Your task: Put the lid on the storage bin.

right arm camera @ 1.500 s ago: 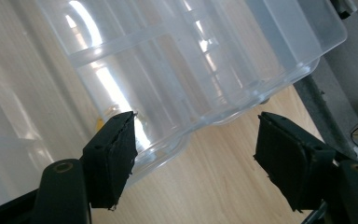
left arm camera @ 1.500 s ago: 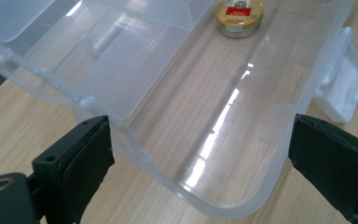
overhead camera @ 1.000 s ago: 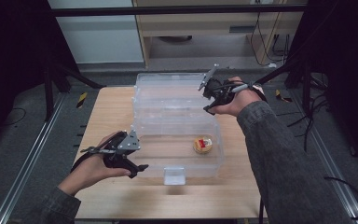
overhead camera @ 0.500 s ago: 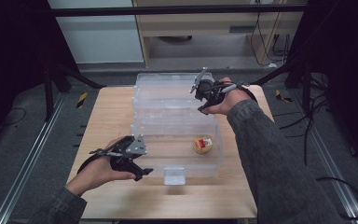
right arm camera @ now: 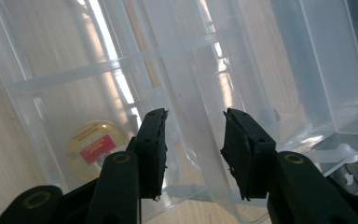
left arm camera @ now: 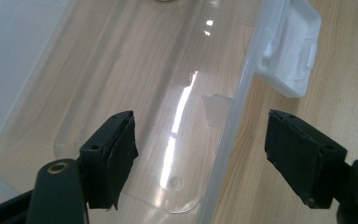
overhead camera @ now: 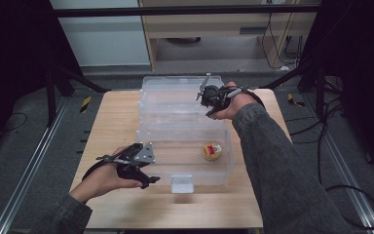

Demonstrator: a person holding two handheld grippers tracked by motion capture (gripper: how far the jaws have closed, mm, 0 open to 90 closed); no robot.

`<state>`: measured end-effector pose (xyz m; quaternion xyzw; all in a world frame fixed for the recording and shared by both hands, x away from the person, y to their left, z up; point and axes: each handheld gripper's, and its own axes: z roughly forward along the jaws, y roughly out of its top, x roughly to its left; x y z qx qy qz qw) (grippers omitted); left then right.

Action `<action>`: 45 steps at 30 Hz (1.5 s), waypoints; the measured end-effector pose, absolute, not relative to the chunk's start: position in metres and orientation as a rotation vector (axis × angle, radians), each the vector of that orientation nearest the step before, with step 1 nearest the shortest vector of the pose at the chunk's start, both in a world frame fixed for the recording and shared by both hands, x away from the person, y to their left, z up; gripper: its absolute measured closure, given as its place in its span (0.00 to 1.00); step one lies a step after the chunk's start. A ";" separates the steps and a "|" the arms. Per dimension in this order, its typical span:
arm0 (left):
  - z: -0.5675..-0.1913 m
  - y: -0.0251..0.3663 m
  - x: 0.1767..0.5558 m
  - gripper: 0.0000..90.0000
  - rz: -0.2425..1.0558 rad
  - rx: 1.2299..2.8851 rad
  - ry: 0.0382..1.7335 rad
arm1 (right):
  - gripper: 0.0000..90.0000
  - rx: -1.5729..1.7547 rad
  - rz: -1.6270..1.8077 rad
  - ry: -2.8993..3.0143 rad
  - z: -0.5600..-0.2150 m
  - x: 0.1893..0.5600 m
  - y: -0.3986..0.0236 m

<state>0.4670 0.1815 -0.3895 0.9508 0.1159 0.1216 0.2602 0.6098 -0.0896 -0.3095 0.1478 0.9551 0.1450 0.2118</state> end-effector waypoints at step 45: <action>-0.417 0.177 0.470 0.86 0.215 2.661 0.318 | 0.84 0.318 0.392 2.637 -0.308 0.605 -0.085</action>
